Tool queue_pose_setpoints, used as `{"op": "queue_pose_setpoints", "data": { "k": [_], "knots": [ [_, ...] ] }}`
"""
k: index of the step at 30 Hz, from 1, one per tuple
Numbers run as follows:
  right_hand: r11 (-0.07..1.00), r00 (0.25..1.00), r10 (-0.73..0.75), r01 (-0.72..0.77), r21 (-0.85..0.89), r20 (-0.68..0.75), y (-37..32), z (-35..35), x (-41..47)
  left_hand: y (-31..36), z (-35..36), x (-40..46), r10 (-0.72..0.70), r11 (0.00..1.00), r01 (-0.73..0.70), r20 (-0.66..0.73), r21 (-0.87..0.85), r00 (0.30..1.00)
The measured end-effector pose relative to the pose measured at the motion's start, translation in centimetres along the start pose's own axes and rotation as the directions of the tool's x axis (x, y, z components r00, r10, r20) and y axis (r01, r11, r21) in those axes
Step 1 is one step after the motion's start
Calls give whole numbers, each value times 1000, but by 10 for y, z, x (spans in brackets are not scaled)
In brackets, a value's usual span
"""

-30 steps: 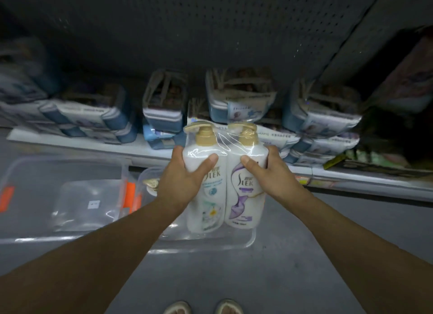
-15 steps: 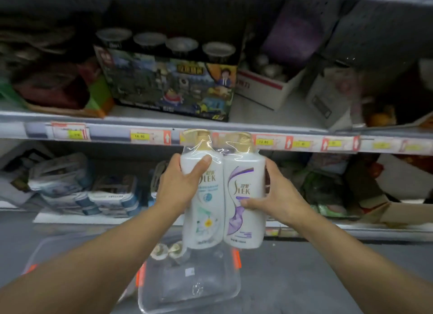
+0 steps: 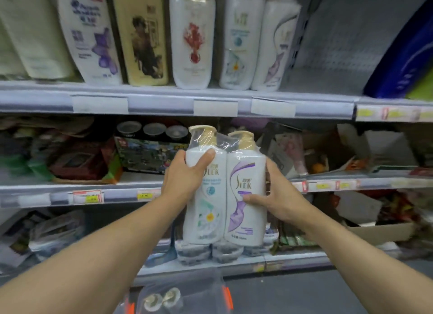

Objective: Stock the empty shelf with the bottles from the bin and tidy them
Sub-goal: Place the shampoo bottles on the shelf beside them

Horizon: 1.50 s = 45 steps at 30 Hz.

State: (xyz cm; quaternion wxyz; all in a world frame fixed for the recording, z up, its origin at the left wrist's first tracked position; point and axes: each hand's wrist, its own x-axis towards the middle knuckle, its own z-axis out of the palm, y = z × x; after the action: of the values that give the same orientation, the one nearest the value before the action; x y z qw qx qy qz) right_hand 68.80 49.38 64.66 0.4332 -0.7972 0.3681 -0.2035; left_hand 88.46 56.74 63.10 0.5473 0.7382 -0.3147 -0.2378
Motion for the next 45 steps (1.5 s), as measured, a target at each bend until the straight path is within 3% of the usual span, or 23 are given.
{"op": "queue_pose_setpoints", "data": {
  "k": [5, 15, 25, 32, 39, 45],
  "knots": [
    [995, 992, -82, 76, -64, -95, -35, -27, -3, 49, -7, 4, 73, 997, -73, 9, 9, 997],
    [992, 972, -107, 92, -83, -207, -81, -82, -7, 135, -8, 5, 186, 983, -185, 80, -18, 979],
    [989, 941, -147, 132, -70, -306, -93, -168, -11, 217, 43, 10, 326, 945, -323, 157, -40, 932],
    [981, 922, -181, 144, -132, -342, -77, -251, 17, 271, 110, 29, 347, 937, -336, 148, -96, 926],
    [976, 932, -208, 178, -123, -297, -53, -322, 77, 309, 172, 75, 359, 933, -359, 51, -18, 932],
    [965, 927, -251, 219, -141, -277, -45, -354, 140, 328, 202, 119, 231, 973, -229, -41, 36, 972]
  ]
}}
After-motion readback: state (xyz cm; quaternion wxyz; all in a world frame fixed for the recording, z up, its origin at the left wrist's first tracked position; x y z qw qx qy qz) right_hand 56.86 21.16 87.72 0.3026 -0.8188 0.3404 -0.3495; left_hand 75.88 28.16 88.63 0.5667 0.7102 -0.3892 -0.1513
